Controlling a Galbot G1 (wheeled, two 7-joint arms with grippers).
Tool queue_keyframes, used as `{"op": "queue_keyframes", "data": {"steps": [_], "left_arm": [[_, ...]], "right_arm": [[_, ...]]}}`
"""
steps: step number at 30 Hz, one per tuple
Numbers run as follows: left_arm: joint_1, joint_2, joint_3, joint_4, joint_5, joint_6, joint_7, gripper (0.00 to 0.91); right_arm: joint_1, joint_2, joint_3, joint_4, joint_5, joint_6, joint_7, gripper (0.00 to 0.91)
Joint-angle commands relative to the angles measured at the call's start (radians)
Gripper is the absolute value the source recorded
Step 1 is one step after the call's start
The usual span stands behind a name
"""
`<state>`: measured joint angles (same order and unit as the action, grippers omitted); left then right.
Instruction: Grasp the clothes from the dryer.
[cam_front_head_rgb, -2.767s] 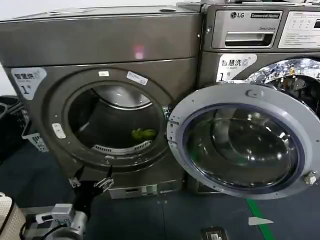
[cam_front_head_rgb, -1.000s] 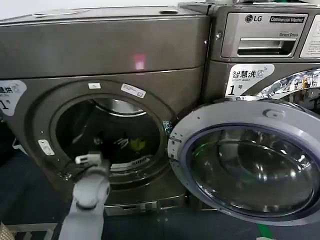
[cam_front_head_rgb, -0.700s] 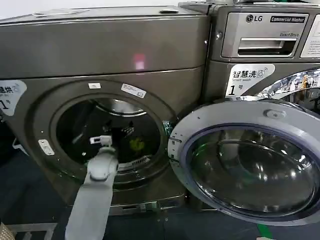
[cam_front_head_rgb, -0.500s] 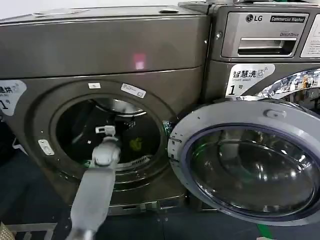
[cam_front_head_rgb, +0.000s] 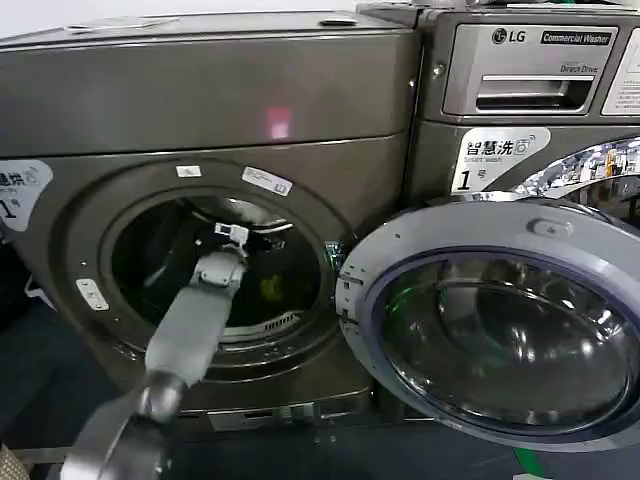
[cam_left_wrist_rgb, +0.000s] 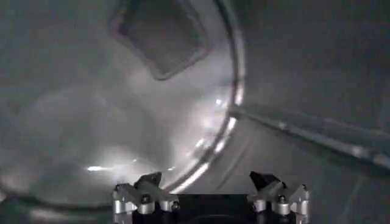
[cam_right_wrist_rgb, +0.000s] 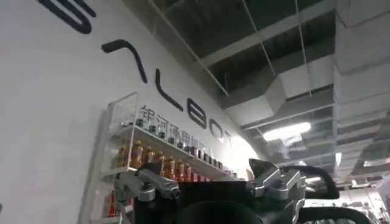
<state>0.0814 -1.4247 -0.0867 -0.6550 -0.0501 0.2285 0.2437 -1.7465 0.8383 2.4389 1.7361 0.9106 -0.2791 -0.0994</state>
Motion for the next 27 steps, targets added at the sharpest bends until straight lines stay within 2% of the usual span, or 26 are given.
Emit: {"op": "queue_keyframes", "data": {"steps": [1,5,9,18,22,27], "left_arm": [[-0.186,0.02,0.3,0.27,0.036,-0.084,0.362,0.907],[-0.215,0.033,0.39,0.296,0.113,-0.145,0.536,0.907],[-0.25,0.036,0.447,0.314,0.26,-0.145,0.608,0.907],[-0.317,-0.003,0.566,0.324,0.437,-0.173,0.676,0.907],[-0.306,-0.039,0.603,0.305,0.53,-0.116,0.671,0.907],[-0.295,-0.075,0.607,0.333,0.598,-0.118,0.673,0.907]], "right_arm": [[0.0,0.001,0.003,-0.003,0.001,0.001,-0.001,0.907],[-0.002,0.001,0.01,-0.01,0.0,0.003,-0.004,0.907],[-0.002,0.001,0.012,-0.007,0.0,0.004,-0.004,0.907],[-0.004,0.008,0.019,-0.011,0.0,0.005,-0.005,0.907],[-0.005,0.009,0.022,-0.014,-0.002,0.006,-0.006,0.907],[-0.006,0.012,0.029,-0.02,-0.004,0.007,-0.007,0.907]]}}
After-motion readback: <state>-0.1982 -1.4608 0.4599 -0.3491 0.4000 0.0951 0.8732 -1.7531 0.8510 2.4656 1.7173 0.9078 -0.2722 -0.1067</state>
